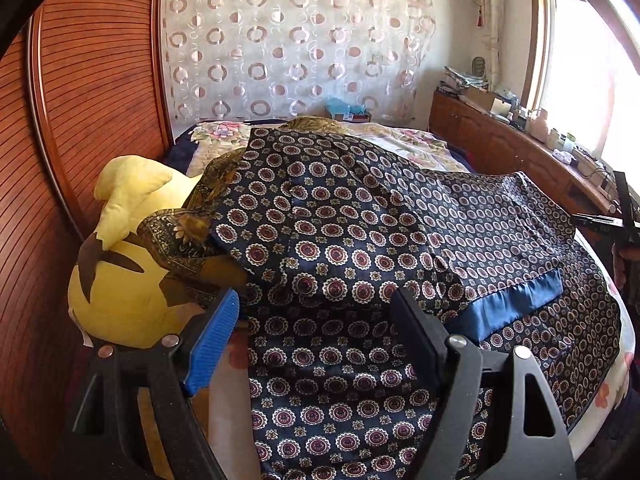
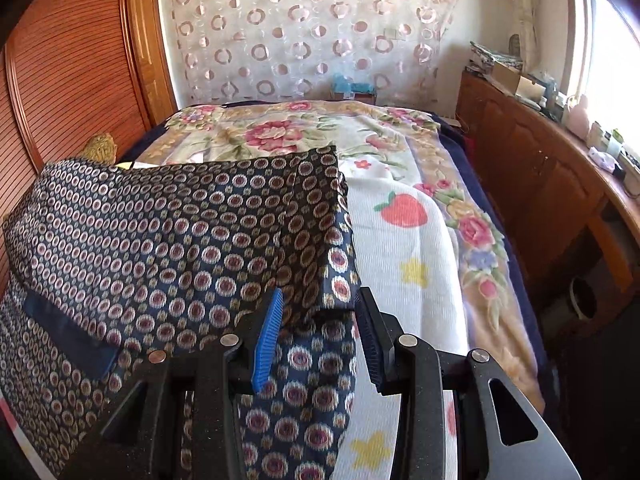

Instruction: Fold small clothes

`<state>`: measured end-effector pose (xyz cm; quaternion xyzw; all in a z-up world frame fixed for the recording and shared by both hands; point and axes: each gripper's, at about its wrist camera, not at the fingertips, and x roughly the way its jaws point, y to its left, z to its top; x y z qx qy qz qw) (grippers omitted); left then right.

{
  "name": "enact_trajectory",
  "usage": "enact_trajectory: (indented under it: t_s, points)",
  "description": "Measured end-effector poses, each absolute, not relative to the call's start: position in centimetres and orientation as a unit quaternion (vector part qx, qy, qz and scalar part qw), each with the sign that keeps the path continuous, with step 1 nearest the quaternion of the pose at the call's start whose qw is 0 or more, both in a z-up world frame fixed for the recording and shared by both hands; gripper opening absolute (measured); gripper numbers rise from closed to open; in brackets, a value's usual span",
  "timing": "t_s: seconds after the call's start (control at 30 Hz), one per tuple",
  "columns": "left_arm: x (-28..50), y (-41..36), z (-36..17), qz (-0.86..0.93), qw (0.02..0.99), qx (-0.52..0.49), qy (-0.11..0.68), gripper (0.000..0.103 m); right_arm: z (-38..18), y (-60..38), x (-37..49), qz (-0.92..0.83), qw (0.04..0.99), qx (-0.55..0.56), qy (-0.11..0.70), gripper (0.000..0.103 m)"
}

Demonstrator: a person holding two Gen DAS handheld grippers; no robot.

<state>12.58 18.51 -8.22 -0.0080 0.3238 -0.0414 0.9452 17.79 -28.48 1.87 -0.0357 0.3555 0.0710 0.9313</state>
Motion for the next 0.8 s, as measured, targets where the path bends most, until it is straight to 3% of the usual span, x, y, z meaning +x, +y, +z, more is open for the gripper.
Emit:
enact_trajectory:
  t_s: [0.2, 0.3, 0.33, 0.57, 0.8]
  points:
    - [12.8, 19.7, -7.9, -0.028, 0.947, -0.013, 0.320, 0.079, -0.1, -27.7, 21.6, 0.055, 0.921, -0.033, 0.384, 0.039]
    - [13.3, 20.3, -7.9, -0.019, 0.948, -0.015, 0.319, 0.079, -0.6, -27.2, 23.0, 0.067, 0.913, -0.038, 0.401, 0.019]
    - [13.5, 20.5, -7.9, -0.015, 0.948, -0.017, 0.319, 0.079, -0.9, -26.8, 23.3, 0.074, 0.911, -0.042, 0.404, 0.005]
    - [15.6, 22.0, -8.2, -0.002, 0.945, -0.042, 0.323, 0.078, 2.1, -25.7, 22.7, 0.146, 0.919, -0.007, 0.367, 0.001]
    - [16.7, 23.0, -8.5, -0.012, 0.942, -0.075, 0.327, 0.055, 6.2, -27.9, 20.8, 0.168, 0.936, 0.059, 0.303, 0.001]
